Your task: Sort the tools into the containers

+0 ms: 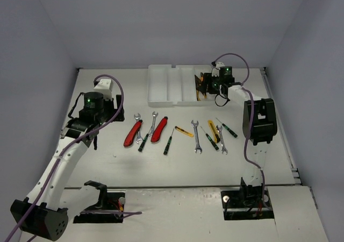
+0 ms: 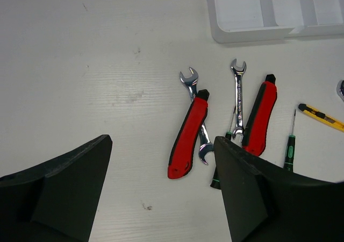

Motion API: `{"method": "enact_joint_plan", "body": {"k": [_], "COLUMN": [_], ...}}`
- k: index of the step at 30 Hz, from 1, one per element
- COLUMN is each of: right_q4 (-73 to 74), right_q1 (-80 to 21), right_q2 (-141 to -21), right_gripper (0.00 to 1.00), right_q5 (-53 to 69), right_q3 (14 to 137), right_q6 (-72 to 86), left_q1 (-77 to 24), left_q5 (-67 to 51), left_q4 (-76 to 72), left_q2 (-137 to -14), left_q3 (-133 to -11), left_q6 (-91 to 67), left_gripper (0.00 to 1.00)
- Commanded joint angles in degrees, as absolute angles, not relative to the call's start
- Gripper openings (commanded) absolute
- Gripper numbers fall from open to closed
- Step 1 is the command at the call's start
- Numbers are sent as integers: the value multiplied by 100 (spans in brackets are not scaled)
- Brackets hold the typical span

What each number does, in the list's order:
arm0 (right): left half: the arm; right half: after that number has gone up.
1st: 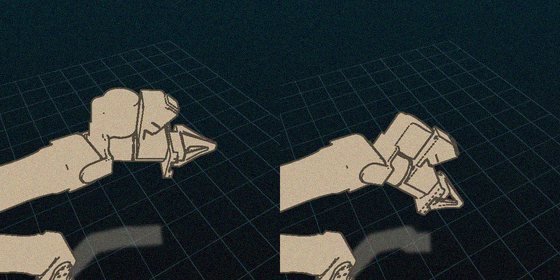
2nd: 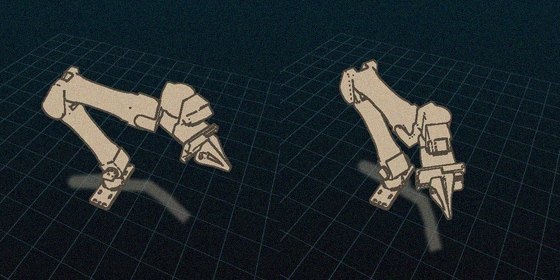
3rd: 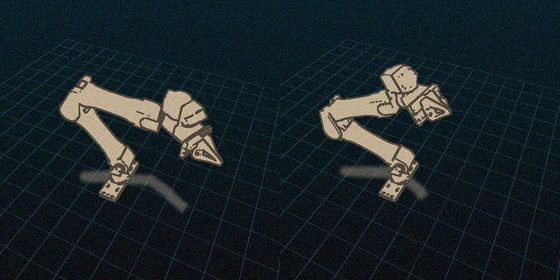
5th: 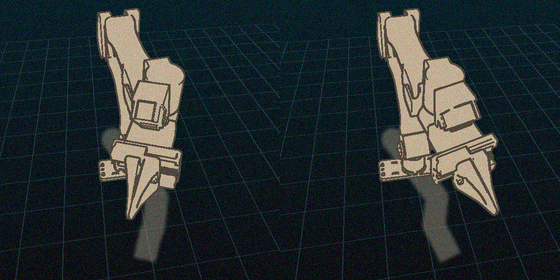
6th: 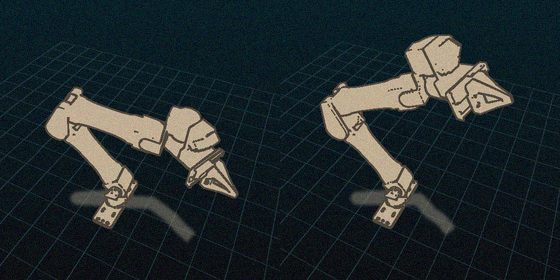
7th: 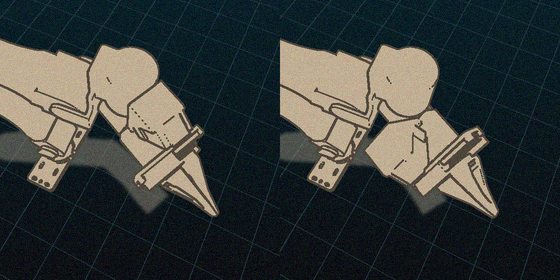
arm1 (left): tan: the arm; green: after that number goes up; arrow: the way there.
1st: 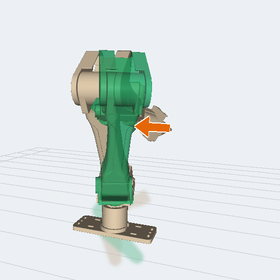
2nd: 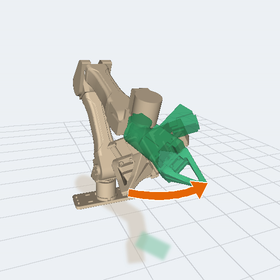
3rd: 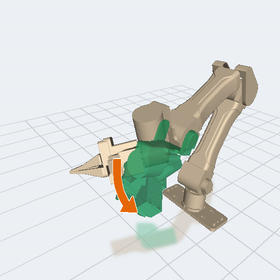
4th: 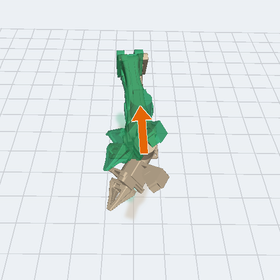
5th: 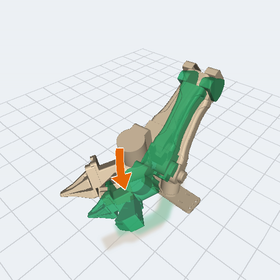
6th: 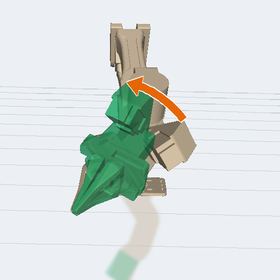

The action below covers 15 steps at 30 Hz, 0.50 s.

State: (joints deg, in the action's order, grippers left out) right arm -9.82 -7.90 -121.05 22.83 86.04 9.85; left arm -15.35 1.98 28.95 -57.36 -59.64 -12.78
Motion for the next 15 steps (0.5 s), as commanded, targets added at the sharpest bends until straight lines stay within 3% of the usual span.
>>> {"method": "enact_joint_plan", "body": {"k": [1, 7, 15], "right_q4": [-1027, -730, -729], "right_q1": [-748, -765, -1074], "right_q2": [-11489, -10101, -7828], "right_gripper": [54, 54, 55], "right_q5": [1867, 1234, 946], "right_q3": [8831, 8128, 5966], "right_q6": [683, 588, 816], "left_q1": [-1512, -1521, -1561], "left_q5": [17, -289, -659], "left_q4": [2735, 2880, 3269], "left_q2": [-5833, -6131, -7301], "left_q3": [-6109, -6101, -6019], "left_q6": [-1097, -890, -570], "left_gripper": [73, 73, 73]}}
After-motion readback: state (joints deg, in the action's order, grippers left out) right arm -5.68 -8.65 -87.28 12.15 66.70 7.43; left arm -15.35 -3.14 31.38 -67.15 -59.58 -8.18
